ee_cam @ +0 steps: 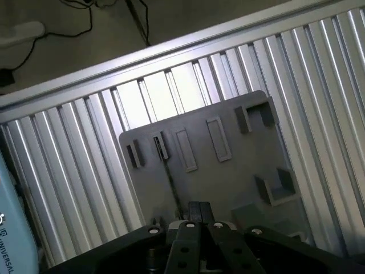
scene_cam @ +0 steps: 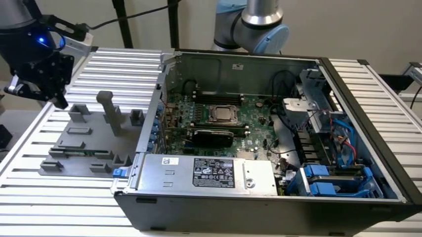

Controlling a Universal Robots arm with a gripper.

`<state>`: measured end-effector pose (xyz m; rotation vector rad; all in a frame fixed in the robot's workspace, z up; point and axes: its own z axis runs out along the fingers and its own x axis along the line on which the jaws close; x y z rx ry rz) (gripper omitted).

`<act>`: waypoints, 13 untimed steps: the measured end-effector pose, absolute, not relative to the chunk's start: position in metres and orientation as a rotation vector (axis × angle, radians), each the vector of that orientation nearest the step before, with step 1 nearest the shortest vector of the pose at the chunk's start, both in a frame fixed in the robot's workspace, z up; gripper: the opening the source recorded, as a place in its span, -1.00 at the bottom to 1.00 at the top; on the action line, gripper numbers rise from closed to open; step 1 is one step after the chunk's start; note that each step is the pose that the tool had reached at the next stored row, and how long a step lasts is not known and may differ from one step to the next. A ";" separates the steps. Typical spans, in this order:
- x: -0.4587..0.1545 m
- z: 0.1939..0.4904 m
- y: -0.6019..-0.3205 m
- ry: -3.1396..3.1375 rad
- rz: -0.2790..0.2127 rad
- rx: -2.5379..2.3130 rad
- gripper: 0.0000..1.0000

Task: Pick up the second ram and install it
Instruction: 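Pick up the second ram and move it above second insertion slot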

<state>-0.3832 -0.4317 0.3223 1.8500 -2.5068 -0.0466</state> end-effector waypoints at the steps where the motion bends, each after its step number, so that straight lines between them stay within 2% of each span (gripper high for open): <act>1: -0.383 0.322 -0.432 -2.493 -0.046 1.869 -0.79; 13: -0.383 0.312 -0.437 -2.401 -0.044 1.984 -0.79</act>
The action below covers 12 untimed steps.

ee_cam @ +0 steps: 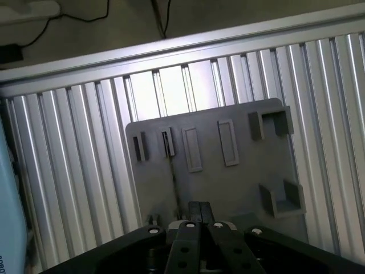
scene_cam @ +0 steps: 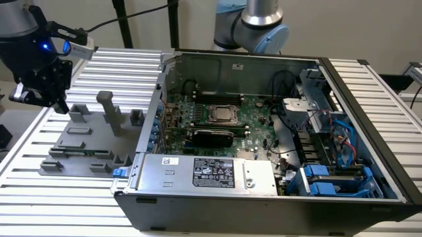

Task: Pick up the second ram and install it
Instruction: 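Pick up the second ram and move it above second insertion slot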

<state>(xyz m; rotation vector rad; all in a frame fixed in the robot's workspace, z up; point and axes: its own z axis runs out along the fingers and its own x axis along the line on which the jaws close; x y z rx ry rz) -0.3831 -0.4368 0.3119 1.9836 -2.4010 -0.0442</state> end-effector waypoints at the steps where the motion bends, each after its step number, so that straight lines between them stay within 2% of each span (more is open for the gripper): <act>1: -0.383 0.311 -0.438 -2.397 -0.044 1.989 -0.79; 12: -0.379 0.302 -0.440 -2.345 -0.031 2.062 -0.79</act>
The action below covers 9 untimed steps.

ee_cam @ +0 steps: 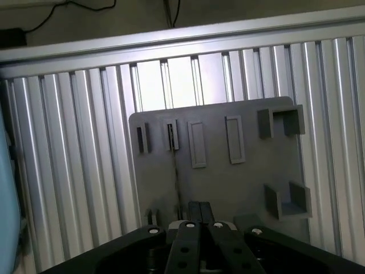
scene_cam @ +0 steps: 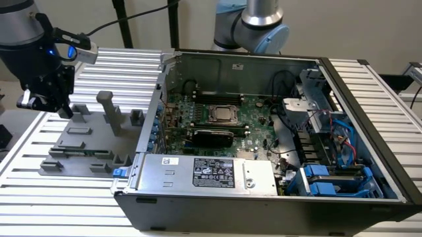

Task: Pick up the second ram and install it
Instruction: 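Pick up the second ram and move it above second insertion slot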

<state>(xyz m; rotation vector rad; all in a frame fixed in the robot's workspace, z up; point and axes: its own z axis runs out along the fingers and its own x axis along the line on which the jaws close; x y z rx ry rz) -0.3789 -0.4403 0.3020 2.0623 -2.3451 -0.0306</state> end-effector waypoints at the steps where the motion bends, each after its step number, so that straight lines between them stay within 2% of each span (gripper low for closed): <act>1: -0.378 0.301 -0.441 -2.341 -0.030 2.068 -0.79; 5: -0.377 0.296 -0.445 -2.325 -0.028 2.086 -0.76; 7: -0.377 0.293 -0.446 -2.317 -0.028 2.095 -0.53; 8: -0.377 0.291 -0.447 -2.314 -0.028 2.100 -0.53; 9: -0.377 0.289 -0.448 -2.309 -0.028 2.105 -0.40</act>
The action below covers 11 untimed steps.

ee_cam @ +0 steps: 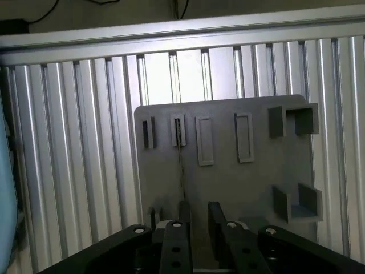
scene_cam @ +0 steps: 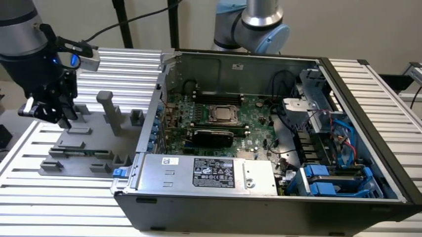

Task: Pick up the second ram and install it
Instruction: 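Pick up the second ram and move it above second insertion slot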

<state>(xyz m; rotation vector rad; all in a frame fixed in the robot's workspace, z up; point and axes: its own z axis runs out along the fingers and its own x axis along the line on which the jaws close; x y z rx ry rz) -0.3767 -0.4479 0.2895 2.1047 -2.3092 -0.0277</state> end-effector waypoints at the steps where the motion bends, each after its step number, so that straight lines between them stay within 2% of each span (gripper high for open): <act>1: -0.377 0.288 -0.449 -2.304 -0.028 2.110 -0.40; 2: -0.377 0.286 -0.449 -2.299 -0.028 2.115 -0.27; 11: -0.377 0.270 -0.451 -2.228 -0.027 2.190 -0.27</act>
